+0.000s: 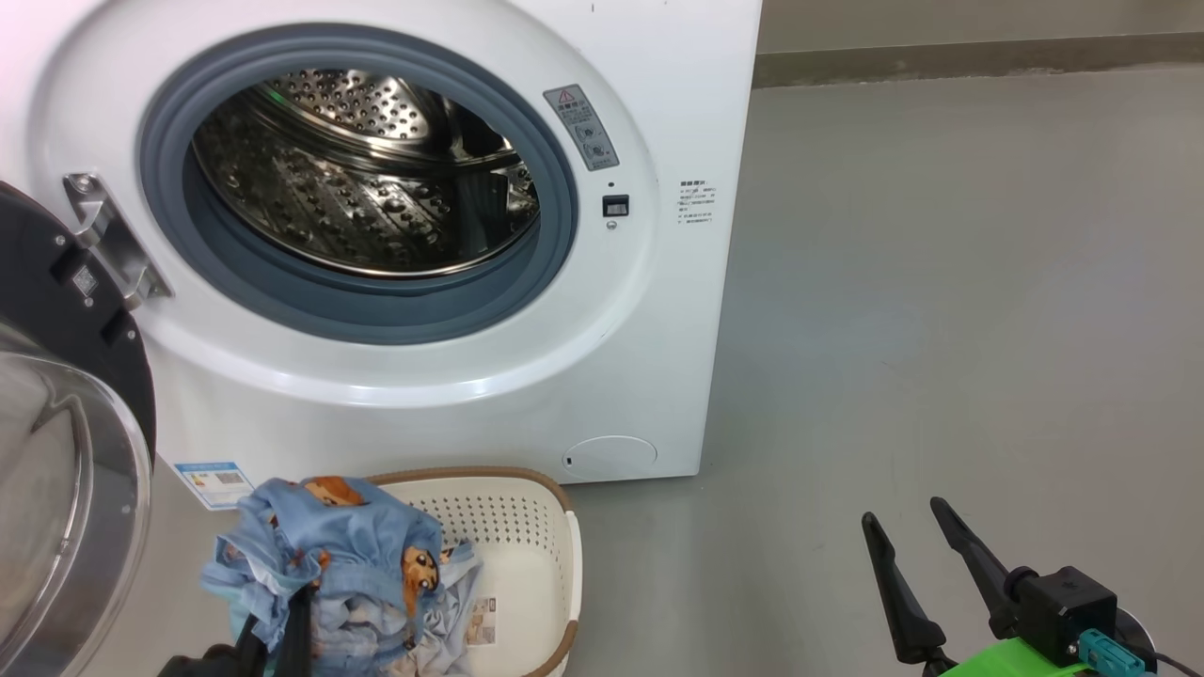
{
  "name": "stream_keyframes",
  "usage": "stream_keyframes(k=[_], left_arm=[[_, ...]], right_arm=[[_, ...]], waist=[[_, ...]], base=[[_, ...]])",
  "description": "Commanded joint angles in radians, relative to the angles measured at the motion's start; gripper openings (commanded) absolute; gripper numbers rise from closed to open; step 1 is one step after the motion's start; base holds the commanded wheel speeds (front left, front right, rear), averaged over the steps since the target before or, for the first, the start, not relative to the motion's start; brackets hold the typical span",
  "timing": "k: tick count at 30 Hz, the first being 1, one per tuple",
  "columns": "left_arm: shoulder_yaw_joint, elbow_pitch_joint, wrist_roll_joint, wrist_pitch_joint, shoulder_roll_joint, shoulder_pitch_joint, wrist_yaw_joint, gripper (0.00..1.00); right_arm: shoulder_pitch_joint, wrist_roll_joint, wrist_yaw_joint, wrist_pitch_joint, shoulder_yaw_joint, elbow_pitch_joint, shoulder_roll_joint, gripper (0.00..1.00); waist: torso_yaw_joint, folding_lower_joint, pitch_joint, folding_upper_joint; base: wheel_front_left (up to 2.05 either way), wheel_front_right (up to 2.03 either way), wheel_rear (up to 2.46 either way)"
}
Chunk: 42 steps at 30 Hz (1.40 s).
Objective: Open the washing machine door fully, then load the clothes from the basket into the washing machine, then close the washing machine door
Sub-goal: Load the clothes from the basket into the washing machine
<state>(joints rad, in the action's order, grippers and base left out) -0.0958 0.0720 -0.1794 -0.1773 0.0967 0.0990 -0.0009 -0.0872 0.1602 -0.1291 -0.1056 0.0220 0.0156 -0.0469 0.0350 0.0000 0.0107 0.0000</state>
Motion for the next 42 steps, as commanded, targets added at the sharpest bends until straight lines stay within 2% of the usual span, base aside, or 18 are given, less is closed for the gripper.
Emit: stream_keyframes(k=[1,16,24,33,42], left_arm=[[0.031,-0.032,-0.007,-0.004,0.016,-0.020,0.013,0.00],[0.023,-0.031,-0.018,-0.010,0.019,-0.027,0.020,0.00],[0.017,-0.006,-0.031,-0.024,0.020,-0.078,0.013,0.00],[0.006,0.098,-0.067,-0.035,0.018,-0.230,-0.029,0.00],[0.016,0.271,-0.136,0.009,0.033,-0.490,-0.080,0.00]], right_arm=[[0.009,0.001,-0.002,0.001,0.025,0.030,-0.003,1.00],[0.012,0.001,-0.002,0.003,0.027,0.033,-0.003,1.00],[0.035,0.000,-0.002,0.001,0.040,0.044,-0.003,1.00],[0.090,-0.010,-0.002,-0.007,0.049,0.058,-0.003,1.00],[0.187,-0.019,-0.002,-0.032,0.062,0.058,-0.003,1.00]], waist=[[0.001,0.0000,0.000,0.0000],[0.005,0.0000,-0.010,0.0000],[0.008,0.0000,-0.072,0.0000],[0.000,0.0000,-0.189,0.0000],[-0.032,0.0000,-0.345,0.0000]], base=[[0.00,0.00,0.00],[0.00,0.00,0.00],[0.00,0.00,0.00],[0.00,0.00,0.00],[0.00,0.00,0.00]])
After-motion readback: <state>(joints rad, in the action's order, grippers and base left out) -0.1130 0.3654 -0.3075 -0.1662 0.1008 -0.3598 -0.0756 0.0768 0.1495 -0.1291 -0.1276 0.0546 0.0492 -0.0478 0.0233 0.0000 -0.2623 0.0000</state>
